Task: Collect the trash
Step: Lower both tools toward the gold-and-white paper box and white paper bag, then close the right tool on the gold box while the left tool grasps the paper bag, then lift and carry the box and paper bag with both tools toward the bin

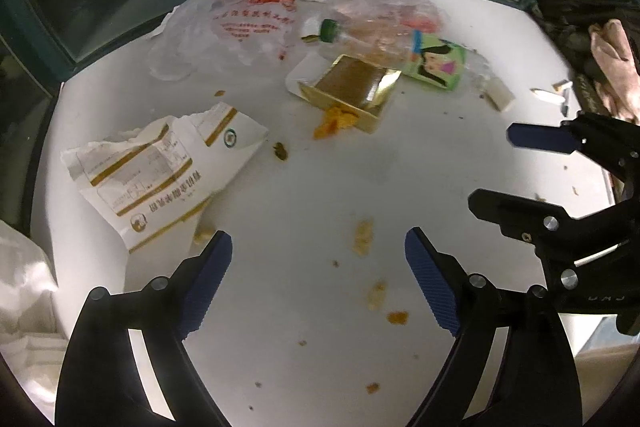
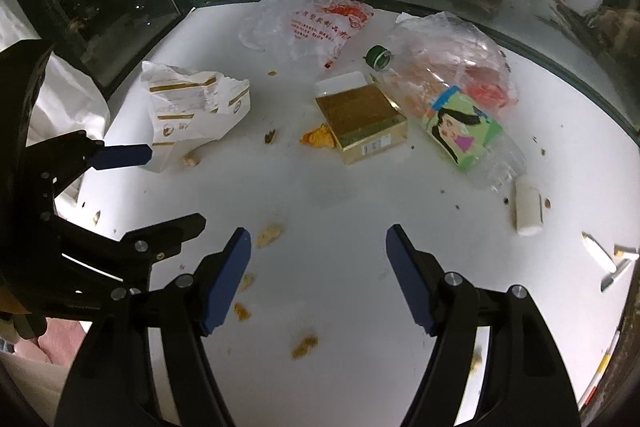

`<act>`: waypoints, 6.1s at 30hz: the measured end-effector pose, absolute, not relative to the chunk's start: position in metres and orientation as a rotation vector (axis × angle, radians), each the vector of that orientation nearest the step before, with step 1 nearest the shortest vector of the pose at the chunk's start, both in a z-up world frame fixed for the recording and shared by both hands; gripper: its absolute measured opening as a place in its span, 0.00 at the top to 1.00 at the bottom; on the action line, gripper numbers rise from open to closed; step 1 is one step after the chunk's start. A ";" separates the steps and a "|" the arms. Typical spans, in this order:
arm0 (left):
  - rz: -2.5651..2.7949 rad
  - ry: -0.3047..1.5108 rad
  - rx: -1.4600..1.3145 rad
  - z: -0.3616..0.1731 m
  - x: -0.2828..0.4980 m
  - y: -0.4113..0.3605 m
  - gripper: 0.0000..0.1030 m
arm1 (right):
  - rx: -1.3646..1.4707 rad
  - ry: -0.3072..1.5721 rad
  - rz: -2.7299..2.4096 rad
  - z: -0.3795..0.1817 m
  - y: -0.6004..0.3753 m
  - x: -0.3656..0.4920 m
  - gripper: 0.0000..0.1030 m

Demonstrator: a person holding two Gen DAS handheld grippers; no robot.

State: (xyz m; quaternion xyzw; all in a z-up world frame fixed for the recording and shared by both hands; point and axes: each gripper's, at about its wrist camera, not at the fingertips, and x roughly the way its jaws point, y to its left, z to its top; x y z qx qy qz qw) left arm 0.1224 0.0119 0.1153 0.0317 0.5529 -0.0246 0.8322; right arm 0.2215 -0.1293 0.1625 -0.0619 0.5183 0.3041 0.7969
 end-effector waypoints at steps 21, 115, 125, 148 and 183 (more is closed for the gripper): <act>-0.008 1.225 0.069 0.058 0.194 0.064 0.13 | -0.118 1.200 0.703 0.103 -0.089 0.311 0.17; 0.036 1.123 0.131 0.021 0.227 0.098 0.53 | -0.672 1.006 0.961 0.055 0.007 0.380 0.08; 0.003 1.071 0.102 0.035 0.224 0.094 0.84 | -0.576 0.992 0.967 0.067 -0.008 0.370 0.15; -0.132 1.030 0.041 0.094 0.172 0.072 0.95 | -0.286 1.059 0.923 0.116 -0.062 0.303 0.15; -0.470 0.863 0.142 0.182 0.063 -0.008 0.95 | -0.117 0.967 0.625 0.198 -0.152 0.154 0.15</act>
